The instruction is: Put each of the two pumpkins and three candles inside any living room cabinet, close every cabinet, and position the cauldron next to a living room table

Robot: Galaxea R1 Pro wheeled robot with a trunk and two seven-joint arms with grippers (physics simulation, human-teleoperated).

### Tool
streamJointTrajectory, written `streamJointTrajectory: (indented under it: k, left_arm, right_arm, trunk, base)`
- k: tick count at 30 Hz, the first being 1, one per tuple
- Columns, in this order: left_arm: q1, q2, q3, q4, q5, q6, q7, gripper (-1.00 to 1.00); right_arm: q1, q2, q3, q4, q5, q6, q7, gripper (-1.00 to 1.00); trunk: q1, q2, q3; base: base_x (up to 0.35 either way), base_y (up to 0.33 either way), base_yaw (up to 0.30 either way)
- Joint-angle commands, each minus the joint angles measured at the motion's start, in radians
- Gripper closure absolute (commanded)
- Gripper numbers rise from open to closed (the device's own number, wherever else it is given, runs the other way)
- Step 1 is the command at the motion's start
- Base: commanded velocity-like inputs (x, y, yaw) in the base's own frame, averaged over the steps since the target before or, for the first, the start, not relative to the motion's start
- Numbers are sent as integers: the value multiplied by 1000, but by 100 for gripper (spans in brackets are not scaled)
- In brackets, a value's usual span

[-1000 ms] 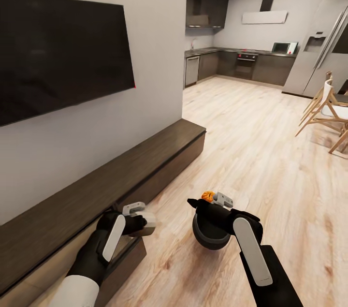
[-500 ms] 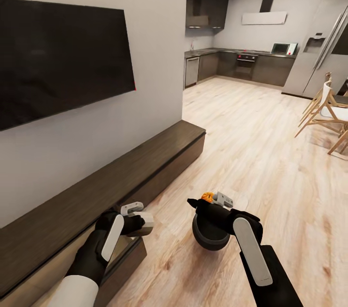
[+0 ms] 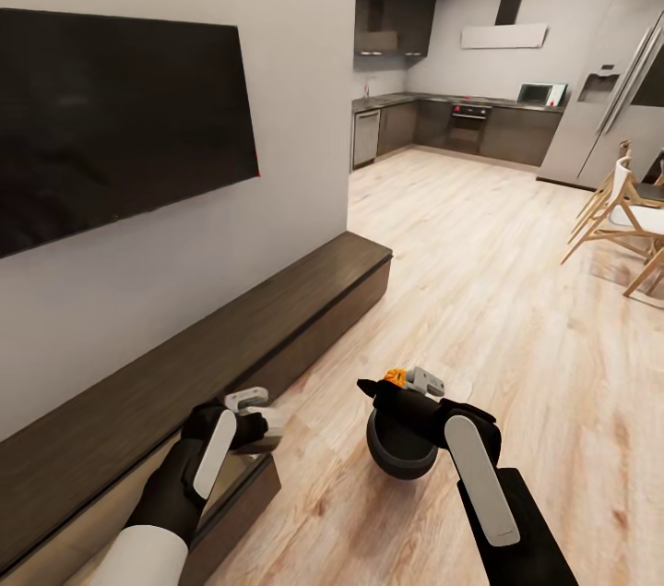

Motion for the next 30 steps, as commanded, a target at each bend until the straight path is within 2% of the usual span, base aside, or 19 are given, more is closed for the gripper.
streamJointTrajectory:
  k: [1, 8, 13, 17, 20, 30]
  left_arm:
    - [-1, -1, 2, 0, 14, 2, 13, 100]
    - [-1, -1, 2, 7, 12, -1, 41, 100]
    - [-1, -3, 2, 10, 13, -6, 129, 100]
    - [-1, -5, 2, 16, 15, -29, 196, 100]
    - [-1, -6, 1, 18, 14, -34, 230, 100]
    - [-1, -8, -13, 19, 17, -41, 233, 100]
  right_arm:
    - [-1, 0, 0, -1, -10, 2, -10, -100]
    - [-1, 0, 0, -1, -10, 2, -10, -100]
    - [-1, 0, 1, -1, -9, 2, -10, -100]
    - [-1, 2, 36, -1, -4, -2, -13, -100]
    - [-1, 4, 50, -1, -1, -3, -14, -100]
    - [-1, 5, 54, -1, 1, -4, -15, -100]
  trunk:
    - [-4, 7, 2]
    - [-31, 56, 24]
    - [-50, 91, 40]
    - [-65, 119, 52]
    - [-65, 119, 52]
    - [-65, 119, 52]
  base:
    - [0, 0, 0]
    - [0, 0, 0]
    - [0, 0, 0]
    - [0, 0, 0]
    - [0, 0, 23]
    - [-3, -8, 250]
